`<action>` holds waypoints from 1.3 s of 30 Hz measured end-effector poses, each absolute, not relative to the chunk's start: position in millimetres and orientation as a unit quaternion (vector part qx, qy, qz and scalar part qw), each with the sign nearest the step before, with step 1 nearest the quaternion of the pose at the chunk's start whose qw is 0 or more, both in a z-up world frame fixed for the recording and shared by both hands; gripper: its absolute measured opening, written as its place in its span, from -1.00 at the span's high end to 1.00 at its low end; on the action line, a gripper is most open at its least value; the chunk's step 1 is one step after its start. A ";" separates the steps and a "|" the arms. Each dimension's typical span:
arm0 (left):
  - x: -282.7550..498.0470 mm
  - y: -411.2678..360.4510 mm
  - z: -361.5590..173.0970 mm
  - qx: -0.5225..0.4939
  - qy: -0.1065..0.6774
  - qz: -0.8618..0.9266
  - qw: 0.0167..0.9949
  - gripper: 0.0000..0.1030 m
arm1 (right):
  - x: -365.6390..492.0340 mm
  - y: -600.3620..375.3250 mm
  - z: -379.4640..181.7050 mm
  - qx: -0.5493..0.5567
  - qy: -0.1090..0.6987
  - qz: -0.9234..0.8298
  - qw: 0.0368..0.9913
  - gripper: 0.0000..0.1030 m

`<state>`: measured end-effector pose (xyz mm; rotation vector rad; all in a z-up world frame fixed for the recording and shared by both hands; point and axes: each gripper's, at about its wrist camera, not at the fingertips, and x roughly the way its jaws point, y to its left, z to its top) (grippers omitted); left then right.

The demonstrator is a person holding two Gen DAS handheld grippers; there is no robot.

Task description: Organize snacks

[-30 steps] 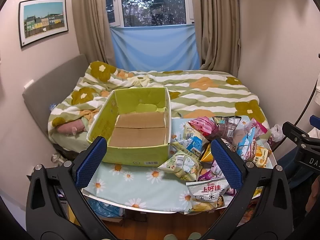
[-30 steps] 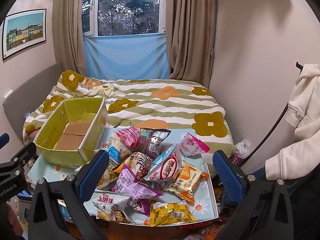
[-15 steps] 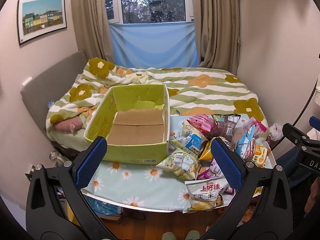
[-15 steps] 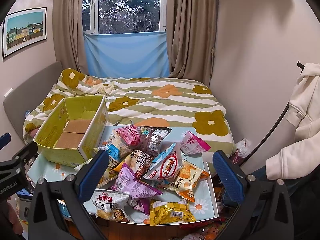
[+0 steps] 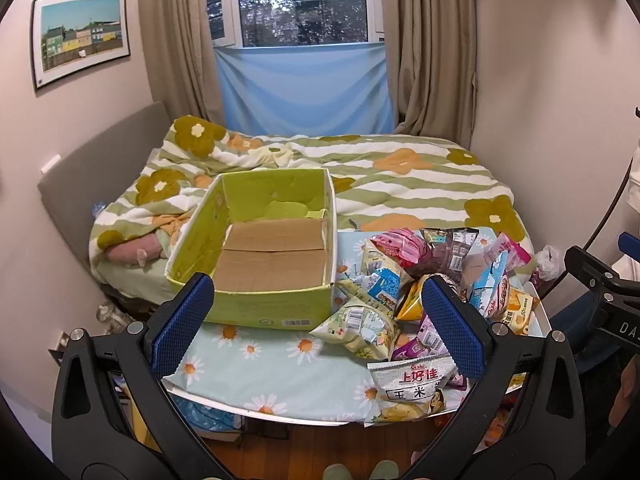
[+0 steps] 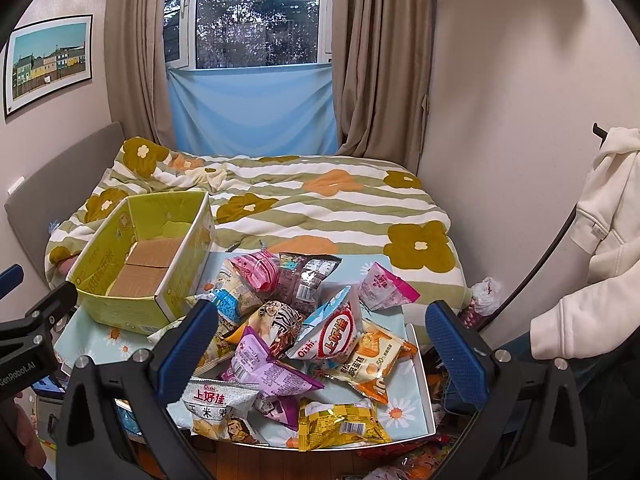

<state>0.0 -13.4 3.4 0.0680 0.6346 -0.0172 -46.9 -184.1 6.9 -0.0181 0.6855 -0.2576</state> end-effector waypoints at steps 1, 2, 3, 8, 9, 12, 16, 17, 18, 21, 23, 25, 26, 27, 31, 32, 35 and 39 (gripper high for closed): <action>0.0 -13.4 3.4 0.033 0.312 -0.008 0.949 -0.99 | -47.3 -184.2 6.5 -0.008 0.335 -0.126 0.934 -0.99; 0.0 -13.5 3.3 0.033 0.312 -0.009 0.949 -0.99 | -47.6 -184.7 6.5 -0.008 0.335 -0.126 0.934 -0.99; 0.1 -13.7 3.2 0.033 0.312 -0.009 0.949 -0.99 | -47.5 -184.6 6.5 -0.009 0.335 -0.126 0.934 -0.99; 0.0 -13.5 3.4 0.033 0.312 -0.008 0.949 -0.99 | -47.4 -184.7 6.5 -0.008 0.335 -0.126 0.934 -0.99; 0.2 -13.5 3.5 0.033 0.312 -0.008 0.949 -0.99 | -47.4 -184.2 6.3 -0.008 0.335 -0.125 0.934 -0.99; 0.2 -13.9 3.1 0.033 0.313 -0.008 0.949 -0.99 | -47.3 -184.1 6.1 -0.008 0.335 -0.126 0.934 -0.99; 1.7 -13.4 2.8 0.032 0.316 -0.011 0.948 -0.99 | -47.0 -184.5 6.4 -0.006 0.334 -0.124 0.934 -0.99; 3.2 -13.5 2.6 0.030 0.320 -0.012 0.947 -0.99 | -47.0 -185.5 6.8 -0.006 0.335 -0.125 0.934 -0.99; 5.8 -12.5 2.4 0.027 0.326 -0.016 0.945 -0.99 | -47.2 -185.6 6.8 -0.005 0.339 -0.126 0.932 -0.99; 13.3 -15.5 -0.8 0.020 0.347 -0.037 0.937 -0.99 | -48.6 -190.3 7.3 0.003 0.347 -0.131 0.929 -0.99; 17.3 -21.7 -11.1 0.023 0.361 -0.056 0.931 -0.99 | -51.4 -197.3 3.3 0.006 0.356 -0.136 0.925 -0.99; 19.2 -29.2 -27.3 0.027 0.376 -0.069 0.924 -0.99 | -56.1 -205.7 -5.8 0.006 0.362 -0.138 0.922 -0.99; 19.2 -32.0 -33.9 0.027 0.385 -0.071 0.920 -0.99 | -58.3 -211.8 -10.2 0.005 0.365 -0.136 0.921 -0.99; 18.4 -36.3 -43.6 0.023 0.398 -0.074 0.914 -0.99 | -60.1 -215.6 -16.2 0.002 0.371 -0.138 0.918 -0.99; 12.0 -51.1 -77.2 0.009 0.429 -0.086 0.899 -0.99 | -66.3 -237.2 -51.0 0.012 0.401 -0.118 0.908 -0.99; 10.2 -55.7 -87.0 0.010 0.435 -0.085 0.897 -0.99 | -67.6 -243.7 -64.3 0.019 0.411 -0.106 0.905 -0.99; 6.8 -66.1 -115.1 0.006 0.453 -0.075 0.888 -0.99 | -67.8 -258.6 -98.5 0.034 0.444 -0.084 0.892 -0.99; 5.7 -75.5 -149.5 -0.010 0.473 -0.065 0.878 -0.99 | -66.0 -272.4 -142.1 0.062 0.482 -0.052 0.872 -0.99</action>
